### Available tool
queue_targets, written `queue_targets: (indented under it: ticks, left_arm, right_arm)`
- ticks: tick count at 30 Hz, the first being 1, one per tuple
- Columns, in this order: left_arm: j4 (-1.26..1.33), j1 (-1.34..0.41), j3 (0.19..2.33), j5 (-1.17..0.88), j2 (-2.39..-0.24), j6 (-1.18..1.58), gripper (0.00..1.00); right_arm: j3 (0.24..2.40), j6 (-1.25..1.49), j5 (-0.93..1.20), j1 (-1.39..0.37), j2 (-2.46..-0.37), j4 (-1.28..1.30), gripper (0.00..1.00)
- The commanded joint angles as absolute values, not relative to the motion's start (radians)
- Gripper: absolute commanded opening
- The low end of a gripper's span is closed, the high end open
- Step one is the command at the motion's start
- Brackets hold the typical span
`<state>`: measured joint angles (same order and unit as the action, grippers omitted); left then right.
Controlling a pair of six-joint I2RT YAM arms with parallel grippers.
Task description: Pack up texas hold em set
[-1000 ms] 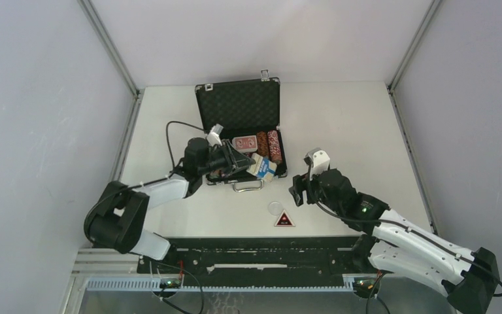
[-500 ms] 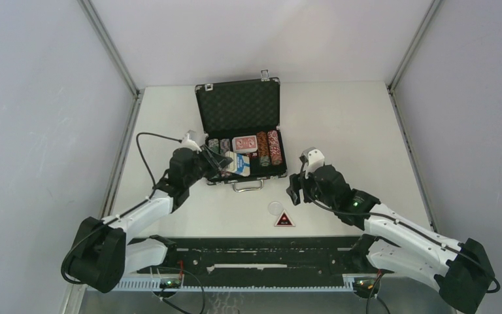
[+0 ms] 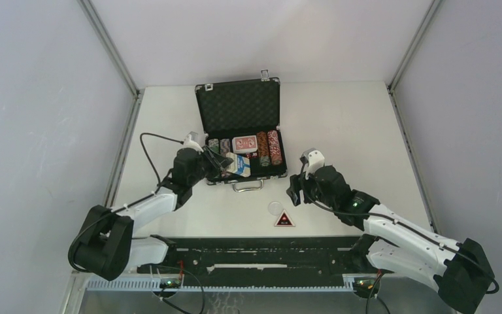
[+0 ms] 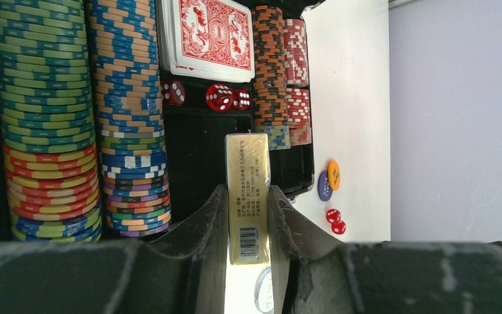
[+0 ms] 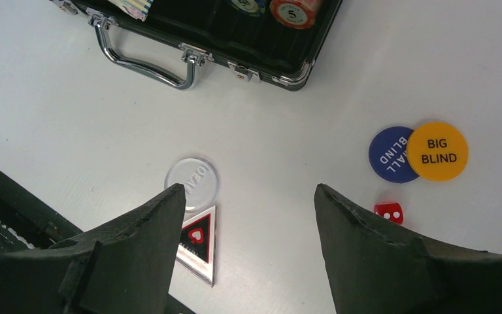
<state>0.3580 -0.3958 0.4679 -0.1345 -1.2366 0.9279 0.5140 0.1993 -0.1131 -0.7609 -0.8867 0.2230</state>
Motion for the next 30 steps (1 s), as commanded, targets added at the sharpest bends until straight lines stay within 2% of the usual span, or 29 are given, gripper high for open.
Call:
queue_targets:
  ticks: [1, 16, 30]
  left_arm:
    - [0.445, -0.391, 0.524, -0.171, -1.266, 0.908, 0.0]
    - [0.488, -0.368, 0.584, -0.224, -1.391, 0.9, 0.0]
    - [0.44, -0.367, 0.626, -0.247, -1.339, 0.894, 0.0]
  right_arm:
    - [0.514, 0.209, -0.093, -0.746, -0.889, 0.17, 0.8]
    - [0.496, 0.203, -0.056, -0.716, -0.919, 0.13, 0.8]
    - [0.478, 0.2, -0.042, -0.704, -0.933, 0.099, 0.79]
